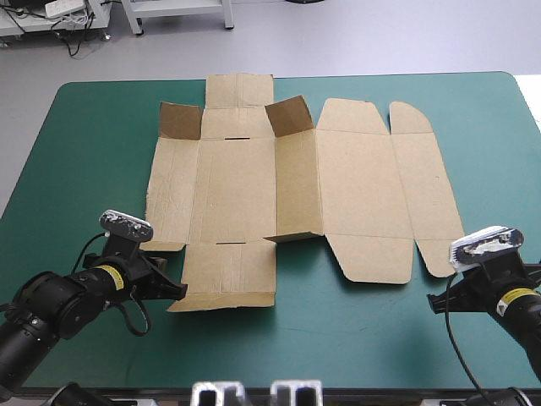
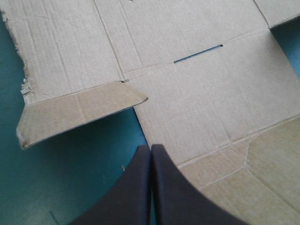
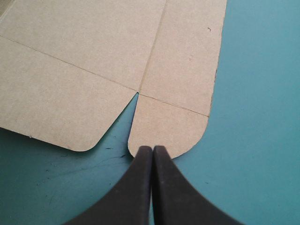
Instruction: Fold the box
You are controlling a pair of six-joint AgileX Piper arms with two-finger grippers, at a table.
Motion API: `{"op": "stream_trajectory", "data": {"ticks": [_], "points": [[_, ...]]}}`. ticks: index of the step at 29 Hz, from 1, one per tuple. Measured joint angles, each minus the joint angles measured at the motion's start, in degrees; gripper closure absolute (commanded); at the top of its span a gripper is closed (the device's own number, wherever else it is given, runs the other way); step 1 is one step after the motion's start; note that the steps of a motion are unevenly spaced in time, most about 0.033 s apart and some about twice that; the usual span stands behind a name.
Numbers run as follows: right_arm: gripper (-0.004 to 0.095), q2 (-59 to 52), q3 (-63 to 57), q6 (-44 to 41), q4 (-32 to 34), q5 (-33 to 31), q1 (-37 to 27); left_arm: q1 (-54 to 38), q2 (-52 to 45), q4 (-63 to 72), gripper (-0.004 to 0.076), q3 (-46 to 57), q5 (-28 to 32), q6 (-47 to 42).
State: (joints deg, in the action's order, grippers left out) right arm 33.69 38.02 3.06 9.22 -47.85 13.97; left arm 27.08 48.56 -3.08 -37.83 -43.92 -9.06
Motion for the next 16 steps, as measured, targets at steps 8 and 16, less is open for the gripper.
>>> {"op": "stream_trajectory", "data": {"ticks": [8,16], "points": [[0.0932,0.0,0.0,0.0,0.0,-0.2,0.0,0.0,0.0,0.0,0.0734,0.0,0.0,0.0],[0.0932,0.0,0.0,0.0,0.0,-0.2,0.0,0.0,0.1,0.2,0.0730,0.0,0.2,-1.1]]}}
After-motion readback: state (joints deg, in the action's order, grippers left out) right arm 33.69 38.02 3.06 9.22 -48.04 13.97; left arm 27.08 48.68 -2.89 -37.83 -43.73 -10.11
